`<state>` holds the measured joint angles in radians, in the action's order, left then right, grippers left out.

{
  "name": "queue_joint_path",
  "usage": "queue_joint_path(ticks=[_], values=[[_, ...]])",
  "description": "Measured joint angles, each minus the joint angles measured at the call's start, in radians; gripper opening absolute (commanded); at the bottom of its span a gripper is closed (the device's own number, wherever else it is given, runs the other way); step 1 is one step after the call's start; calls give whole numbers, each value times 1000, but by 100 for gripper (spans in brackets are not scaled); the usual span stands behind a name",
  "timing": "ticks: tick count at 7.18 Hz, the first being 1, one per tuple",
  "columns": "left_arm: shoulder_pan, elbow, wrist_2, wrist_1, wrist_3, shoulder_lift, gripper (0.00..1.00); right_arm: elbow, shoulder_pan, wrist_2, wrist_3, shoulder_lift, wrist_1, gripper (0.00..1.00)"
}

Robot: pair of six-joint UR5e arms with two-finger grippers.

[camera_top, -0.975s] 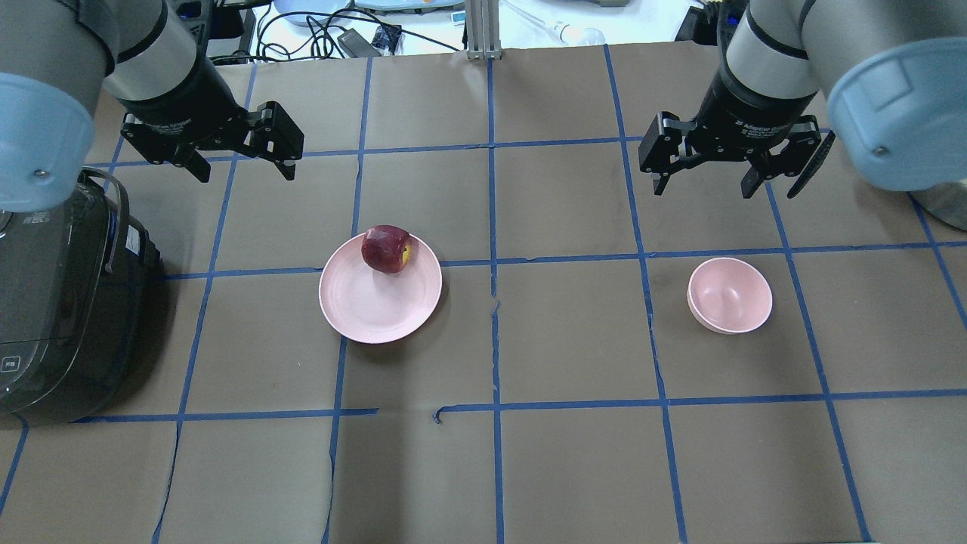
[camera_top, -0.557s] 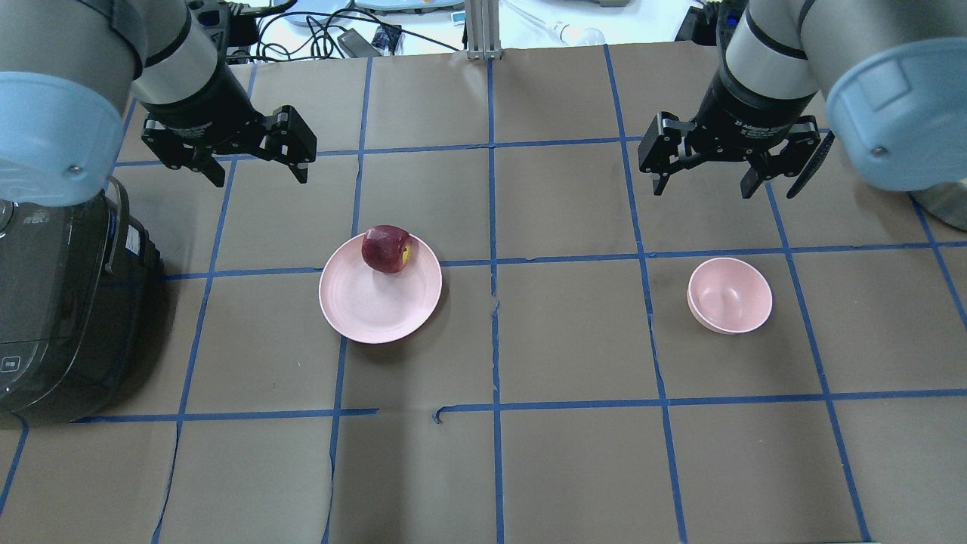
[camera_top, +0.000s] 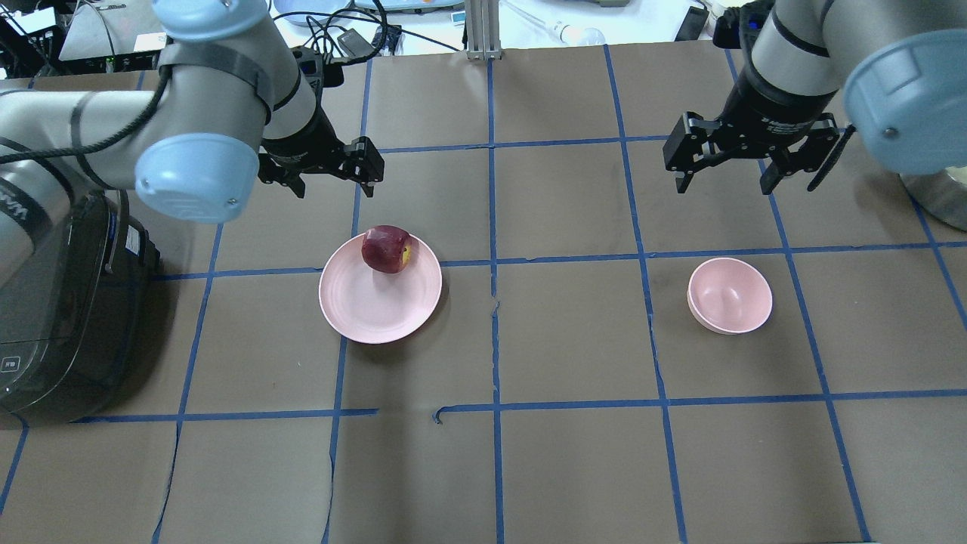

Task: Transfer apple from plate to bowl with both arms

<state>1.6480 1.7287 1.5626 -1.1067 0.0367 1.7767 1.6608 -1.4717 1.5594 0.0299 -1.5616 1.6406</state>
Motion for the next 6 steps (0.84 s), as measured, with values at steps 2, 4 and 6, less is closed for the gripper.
queue_joint_path(ticks=[2, 4, 6], values=[[1, 58, -3, 123, -3, 91, 100, 42, 184, -13, 169, 85, -1, 100], [16, 68, -6, 149, 0, 148, 100, 120, 267, -15, 310, 157, 53, 100], [42, 70, -1, 162, -1, 191, 100, 212, 279, -12, 342, 203, 161, 100]])
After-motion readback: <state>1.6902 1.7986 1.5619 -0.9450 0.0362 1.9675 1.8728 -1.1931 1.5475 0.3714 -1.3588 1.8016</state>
